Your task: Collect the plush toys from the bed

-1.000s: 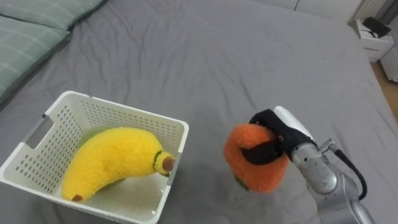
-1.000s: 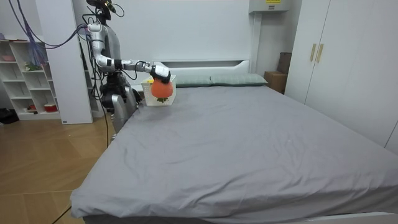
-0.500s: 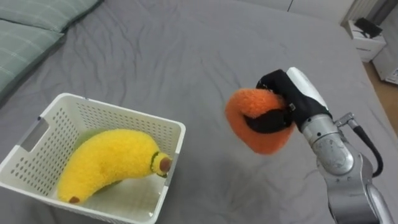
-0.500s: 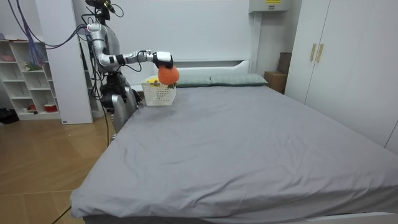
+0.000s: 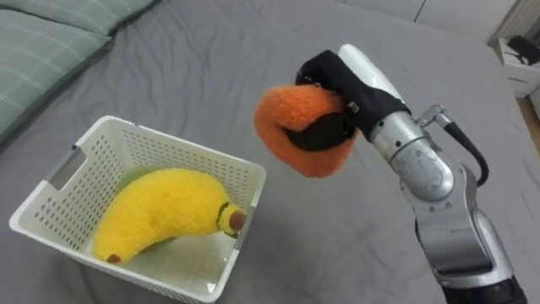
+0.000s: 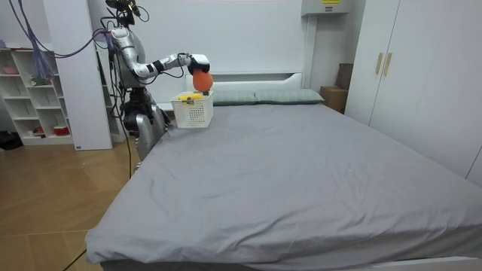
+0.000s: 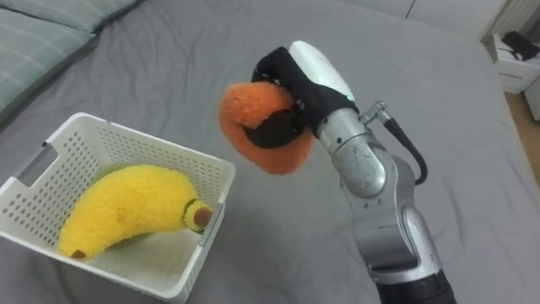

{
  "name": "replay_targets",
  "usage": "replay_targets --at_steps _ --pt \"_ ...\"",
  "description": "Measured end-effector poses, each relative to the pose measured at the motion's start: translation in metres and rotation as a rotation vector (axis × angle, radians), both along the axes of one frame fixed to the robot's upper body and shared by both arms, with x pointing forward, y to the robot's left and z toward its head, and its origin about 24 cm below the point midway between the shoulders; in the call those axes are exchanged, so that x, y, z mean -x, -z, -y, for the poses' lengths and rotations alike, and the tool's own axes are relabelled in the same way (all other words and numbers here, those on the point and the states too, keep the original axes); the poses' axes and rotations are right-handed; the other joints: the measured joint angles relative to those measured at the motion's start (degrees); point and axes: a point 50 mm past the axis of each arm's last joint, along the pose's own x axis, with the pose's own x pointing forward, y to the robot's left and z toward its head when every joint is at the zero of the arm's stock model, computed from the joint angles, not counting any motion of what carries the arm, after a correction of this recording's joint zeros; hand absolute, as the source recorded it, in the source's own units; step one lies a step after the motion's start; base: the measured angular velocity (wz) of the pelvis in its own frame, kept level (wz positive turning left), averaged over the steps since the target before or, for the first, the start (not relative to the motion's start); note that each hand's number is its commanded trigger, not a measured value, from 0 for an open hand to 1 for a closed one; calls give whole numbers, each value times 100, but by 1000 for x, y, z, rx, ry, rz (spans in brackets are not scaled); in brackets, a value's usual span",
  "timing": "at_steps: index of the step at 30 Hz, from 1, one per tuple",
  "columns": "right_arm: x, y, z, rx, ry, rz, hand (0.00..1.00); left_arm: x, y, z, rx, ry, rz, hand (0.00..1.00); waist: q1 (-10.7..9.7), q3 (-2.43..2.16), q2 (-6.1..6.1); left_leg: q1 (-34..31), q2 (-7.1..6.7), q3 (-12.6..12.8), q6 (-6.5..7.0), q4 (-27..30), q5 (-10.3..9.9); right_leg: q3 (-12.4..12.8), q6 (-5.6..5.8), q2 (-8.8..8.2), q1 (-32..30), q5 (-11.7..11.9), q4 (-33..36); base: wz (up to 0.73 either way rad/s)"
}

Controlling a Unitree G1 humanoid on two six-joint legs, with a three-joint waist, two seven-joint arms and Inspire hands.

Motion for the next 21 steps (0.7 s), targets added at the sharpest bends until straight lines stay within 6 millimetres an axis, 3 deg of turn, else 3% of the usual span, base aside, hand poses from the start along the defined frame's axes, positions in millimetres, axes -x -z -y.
replay_targets --at_steps 9,17,21 --pt "4 -8 -42 19 -164 3 77 -18 -2 5 30 40 21 0 420 32 -45 -124 -23 -244 -1 9 2 -250 2 -20 -8 -1 -16 13" --pt "9 -2 -56 44 -225 -33 77 -27 -4 7 47 56 40 0 640 81 -138 -219 -50 -374 -2 95 3 -343 3 -36 -5 -1 -26 8" --pt "12 6 -64 74 -267 -85 67 -30 -4 8 37 71 44 0 779 105 -180 -223 -50 -381 -4 96 5 -347 3 -39 -6 -1 -19 0"
